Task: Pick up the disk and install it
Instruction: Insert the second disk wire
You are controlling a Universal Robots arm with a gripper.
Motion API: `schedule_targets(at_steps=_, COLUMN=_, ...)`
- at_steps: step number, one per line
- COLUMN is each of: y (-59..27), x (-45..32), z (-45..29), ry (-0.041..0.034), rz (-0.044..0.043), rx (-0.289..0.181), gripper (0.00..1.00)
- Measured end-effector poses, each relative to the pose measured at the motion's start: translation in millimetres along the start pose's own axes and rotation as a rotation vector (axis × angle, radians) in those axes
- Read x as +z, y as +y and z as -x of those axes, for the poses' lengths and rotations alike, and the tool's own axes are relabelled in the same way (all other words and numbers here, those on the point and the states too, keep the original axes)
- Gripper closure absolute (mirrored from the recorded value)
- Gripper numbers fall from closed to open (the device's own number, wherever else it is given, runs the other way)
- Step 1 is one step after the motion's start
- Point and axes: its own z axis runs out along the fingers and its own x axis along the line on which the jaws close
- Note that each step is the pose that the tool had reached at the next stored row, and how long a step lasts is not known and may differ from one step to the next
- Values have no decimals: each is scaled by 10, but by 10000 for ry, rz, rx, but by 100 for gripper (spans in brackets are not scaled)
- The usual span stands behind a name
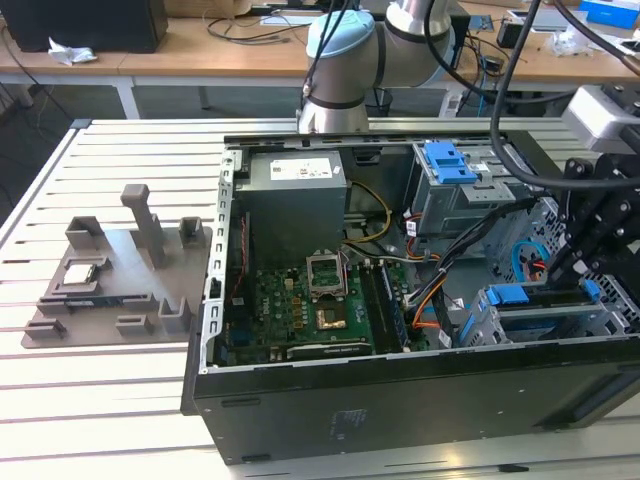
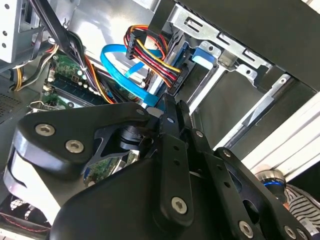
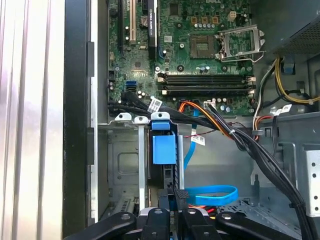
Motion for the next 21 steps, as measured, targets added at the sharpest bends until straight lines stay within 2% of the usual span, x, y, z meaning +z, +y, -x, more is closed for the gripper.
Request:
schedule_targets(at_steps=12, y=-8, x=90, z=7, ry=5, rz=4, rx=-161, gripper=84)
schedule_targets(at_steps=21, y=-11, x=120, z=27, ry=-23, rz=3, rx=-177, gripper=84)
